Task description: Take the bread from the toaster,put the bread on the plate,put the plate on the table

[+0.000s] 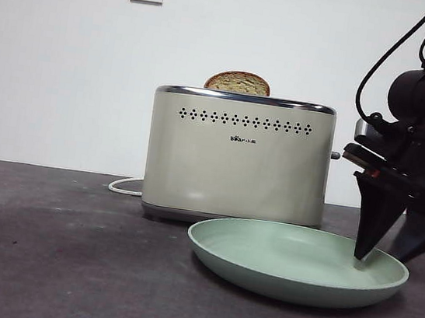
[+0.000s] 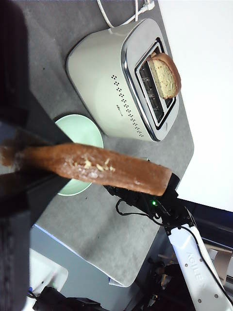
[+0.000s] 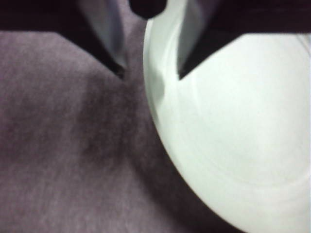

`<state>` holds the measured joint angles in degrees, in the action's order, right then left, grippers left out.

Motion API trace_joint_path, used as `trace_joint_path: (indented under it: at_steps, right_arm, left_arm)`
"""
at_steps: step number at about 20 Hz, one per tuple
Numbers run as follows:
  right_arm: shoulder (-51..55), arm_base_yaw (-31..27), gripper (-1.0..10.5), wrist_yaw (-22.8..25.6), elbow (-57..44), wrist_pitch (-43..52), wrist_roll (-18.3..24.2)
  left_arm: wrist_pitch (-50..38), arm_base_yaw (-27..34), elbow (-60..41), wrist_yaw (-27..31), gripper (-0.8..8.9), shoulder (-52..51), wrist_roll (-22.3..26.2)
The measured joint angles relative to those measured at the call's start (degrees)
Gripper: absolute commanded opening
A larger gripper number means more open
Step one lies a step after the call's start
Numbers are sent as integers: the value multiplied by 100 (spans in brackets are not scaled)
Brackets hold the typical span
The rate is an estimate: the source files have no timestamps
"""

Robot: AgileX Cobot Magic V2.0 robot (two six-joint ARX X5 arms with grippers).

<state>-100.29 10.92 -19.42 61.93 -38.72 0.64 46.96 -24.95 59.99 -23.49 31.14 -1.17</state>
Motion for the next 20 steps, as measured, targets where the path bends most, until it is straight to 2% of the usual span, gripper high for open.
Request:
trace_joint_path:
  at_steps: [11,16,20]
  right_arm:
    - [0,-2,-17,-31,0,13,2]
    - [105,0,-17,-77,0,-4,2]
    - [632,15,-17,-409,0,-26,-59]
  left_arm:
    - [-11,0,0,-101,-6,-2,-275]
    - [-197,0,0,-588,-8,2,-673]
    - [-627,0,0,-986,-8,76,-1099]
